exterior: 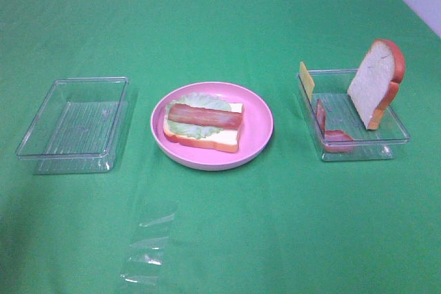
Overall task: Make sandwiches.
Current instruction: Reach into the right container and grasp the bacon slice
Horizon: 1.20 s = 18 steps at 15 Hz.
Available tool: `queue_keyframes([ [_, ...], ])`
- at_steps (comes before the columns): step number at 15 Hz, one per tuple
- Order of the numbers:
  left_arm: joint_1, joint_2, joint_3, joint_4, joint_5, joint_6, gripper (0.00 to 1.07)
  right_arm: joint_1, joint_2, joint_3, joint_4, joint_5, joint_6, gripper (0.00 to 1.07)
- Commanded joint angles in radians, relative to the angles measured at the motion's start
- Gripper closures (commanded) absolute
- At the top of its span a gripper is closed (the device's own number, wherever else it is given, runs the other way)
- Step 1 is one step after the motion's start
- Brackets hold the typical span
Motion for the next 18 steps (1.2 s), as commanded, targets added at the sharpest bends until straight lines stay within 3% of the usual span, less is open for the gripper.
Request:
queue_keyframes([
  [1,-0.001,-0.294,0.129,-0.007,-0.006,0.001,0.07,-0.006,-0.026,0.001,-0.003,-0.007,-0.007,0.09],
  [5,-0.001,-0.718,0.251,-0.007,-0.004,0.002,0.07,-0.006,-0.026,0.001,-0.003,-0.007,-0.007,0.09],
  [8,-0.001,-0.881,0.304,-0.012,-0.003,0.001,0.07,-0.006,-0.026,0.001,-0.003,-0.007,-0.007,0.09],
  [9,-0.001,-0.957,0.375,-0.012,-0.004,-0.007,0.07,-0.006,-0.026,0.001,-0.003,-0.007,-0.007,0.09],
  [18,-0.001,-1.005,0.409,-0.018,-0.049,-0.021,0.07,-0.006,-0.013,0.000,-0.020,-0.007,-0.006,0.09],
])
